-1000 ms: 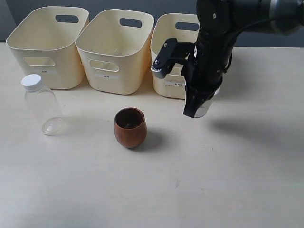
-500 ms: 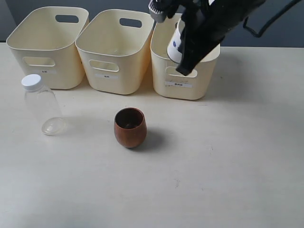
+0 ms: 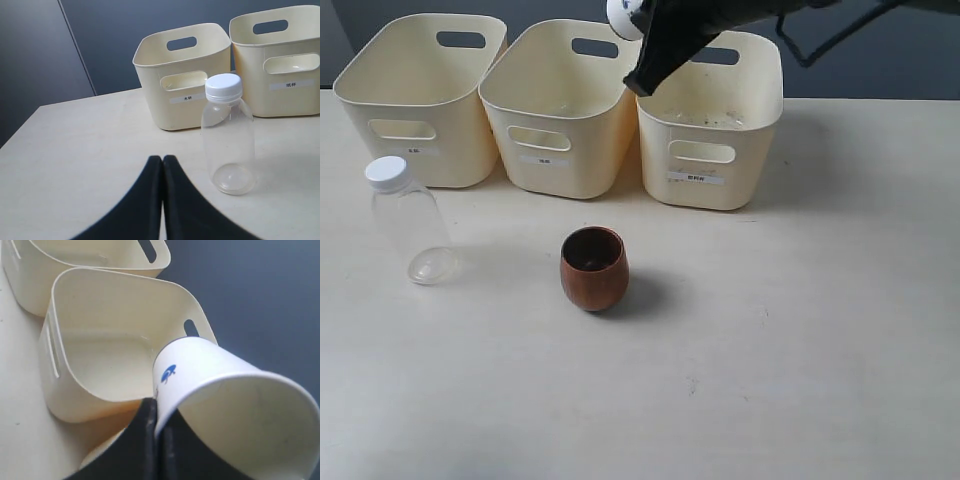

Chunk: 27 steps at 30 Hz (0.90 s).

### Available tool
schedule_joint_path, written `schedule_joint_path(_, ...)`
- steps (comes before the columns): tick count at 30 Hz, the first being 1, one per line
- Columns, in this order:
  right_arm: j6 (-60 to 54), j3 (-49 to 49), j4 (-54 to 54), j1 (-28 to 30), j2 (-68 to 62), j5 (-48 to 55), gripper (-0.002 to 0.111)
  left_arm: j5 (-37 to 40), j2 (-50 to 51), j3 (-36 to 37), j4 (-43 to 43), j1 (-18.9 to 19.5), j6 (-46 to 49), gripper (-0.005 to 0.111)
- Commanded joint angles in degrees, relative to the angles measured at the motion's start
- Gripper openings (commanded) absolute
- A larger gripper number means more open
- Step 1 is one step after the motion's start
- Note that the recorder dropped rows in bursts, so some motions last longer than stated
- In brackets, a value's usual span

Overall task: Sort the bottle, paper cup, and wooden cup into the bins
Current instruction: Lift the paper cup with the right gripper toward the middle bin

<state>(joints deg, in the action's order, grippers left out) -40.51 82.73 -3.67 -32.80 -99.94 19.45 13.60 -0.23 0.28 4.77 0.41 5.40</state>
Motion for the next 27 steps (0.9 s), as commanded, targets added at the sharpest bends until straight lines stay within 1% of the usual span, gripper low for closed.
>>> schedule_joint_path(1, -1.05, 7.88, 0.07, -1.64, -6.15, -0.31, -0.001, -0.29, 0.23, -0.28, -0.15, -0.68, -0.3, 0.0)
schedule_joint_path(8, -1.14, 24.32, 0.07, -3.27, -19.03, 7.35, -0.001, -0.29, 0.23, -0.28, -0.15, -0.68, -0.3, 0.0)
schedule_joint_path(12, -0.94, 31.0, -0.64, -3.53, -25.21, 7.97, -0.001, -0.29, 0.23, -0.28, -0.15, -0.68, -0.3, 0.0)
schedule_joint_path(17, -0.94, 38.81, -0.32, -3.67, -32.46, 12.57, -0.001, -0.29, 0.23, -0.28, -0.15, -0.68, -0.3, 0.0)
schedule_joint_path(20, -0.94, 41.1, 0.64, -3.67, -35.01, 14.4, -0.001, -0.29, 0.23, -0.28, -0.15, -0.68, -0.3, 0.0)
schedule_joint_path(24, -0.53, 41.09, 5.1, -3.83, -35.77, 16.95, -0.001, -0.29, 0.23, -0.28, -0.15, -0.68, -0.3, 0.0)
schedule_joint_path(27, 1.87, 41.09, 7.91, -3.83, -35.77, 19.08, -0.001, -0.29, 0.23, -0.28, -0.15, -0.68, -0.3, 0.0)
